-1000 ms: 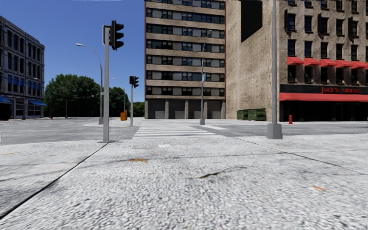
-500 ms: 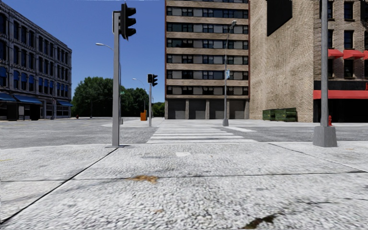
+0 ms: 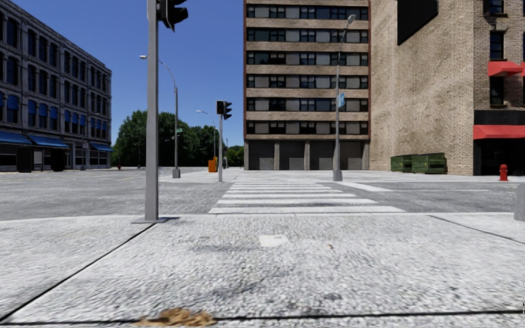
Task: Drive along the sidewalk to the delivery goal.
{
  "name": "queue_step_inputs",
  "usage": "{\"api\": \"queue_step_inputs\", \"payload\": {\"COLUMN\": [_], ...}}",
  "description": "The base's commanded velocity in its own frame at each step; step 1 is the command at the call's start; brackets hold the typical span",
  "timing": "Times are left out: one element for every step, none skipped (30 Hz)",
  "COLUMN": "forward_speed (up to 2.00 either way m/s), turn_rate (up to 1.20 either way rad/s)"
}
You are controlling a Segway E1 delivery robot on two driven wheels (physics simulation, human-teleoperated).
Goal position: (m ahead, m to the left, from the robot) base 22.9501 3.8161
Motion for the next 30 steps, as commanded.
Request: {"api": "queue_step_inputs", "payload": {"forward_speed": [2.00,2.00,2.00,2.00,2.00,2.00,2.00,2.00,2.00,2.00,2.00,2.00,2.00,2.00,2.00,2.00,2.00,2.00,2.00,2.00,2.00,2.00,2.00,2.00,2.00,2.00,2.00,2.00,2.00,2.00], "turn_rate": [0.00,0.00,0.00,0.00,0.00,0.00,0.00,0.00,0.00,0.00,0.00,0.00,0.00,0.00,0.00,0.00,0.00,0.00,0.00,0.00,0.00,0.00,0.00,0.00,0.00,0.00,0.02,0.10,0.13,0.18]}}
